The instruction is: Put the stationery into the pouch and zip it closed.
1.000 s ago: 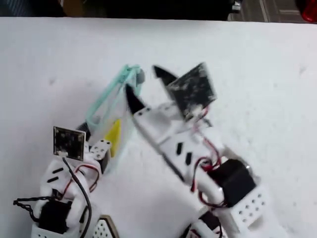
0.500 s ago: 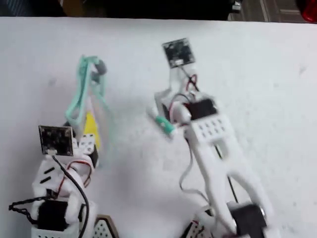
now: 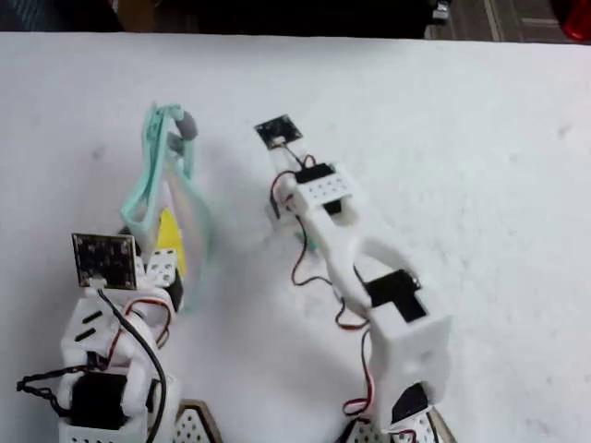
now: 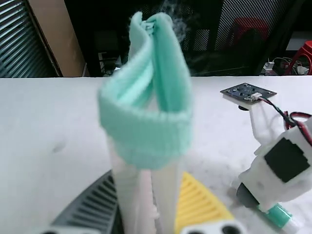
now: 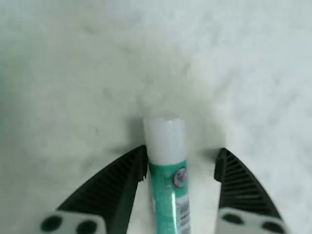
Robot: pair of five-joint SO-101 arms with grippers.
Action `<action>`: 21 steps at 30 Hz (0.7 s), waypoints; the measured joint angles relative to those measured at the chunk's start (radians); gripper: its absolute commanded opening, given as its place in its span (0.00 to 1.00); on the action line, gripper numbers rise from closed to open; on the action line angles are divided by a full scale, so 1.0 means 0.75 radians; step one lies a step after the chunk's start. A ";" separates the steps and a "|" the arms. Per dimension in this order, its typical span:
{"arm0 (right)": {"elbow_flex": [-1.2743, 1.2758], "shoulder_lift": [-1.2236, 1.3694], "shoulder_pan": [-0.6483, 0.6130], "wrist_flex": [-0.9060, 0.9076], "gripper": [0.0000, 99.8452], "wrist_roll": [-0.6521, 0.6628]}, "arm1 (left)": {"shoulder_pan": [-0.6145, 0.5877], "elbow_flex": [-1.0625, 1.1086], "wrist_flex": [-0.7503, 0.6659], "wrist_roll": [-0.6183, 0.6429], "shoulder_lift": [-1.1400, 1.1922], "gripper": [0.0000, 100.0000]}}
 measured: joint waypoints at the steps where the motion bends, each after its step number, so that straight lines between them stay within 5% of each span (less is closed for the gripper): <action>1: -0.025 0.020 0.004 0.004 0.08 0.002 | 0.000 0.000 0.000 0.000 0.000 0.03; 3: -0.074 0.045 0.018 0.041 0.01 0.004 | 0.000 0.000 0.000 0.000 0.000 0.03; 21: -0.117 0.041 0.188 0.117 0.02 0.008 | 0.354 0.014 -0.110 -0.002 0.000 0.03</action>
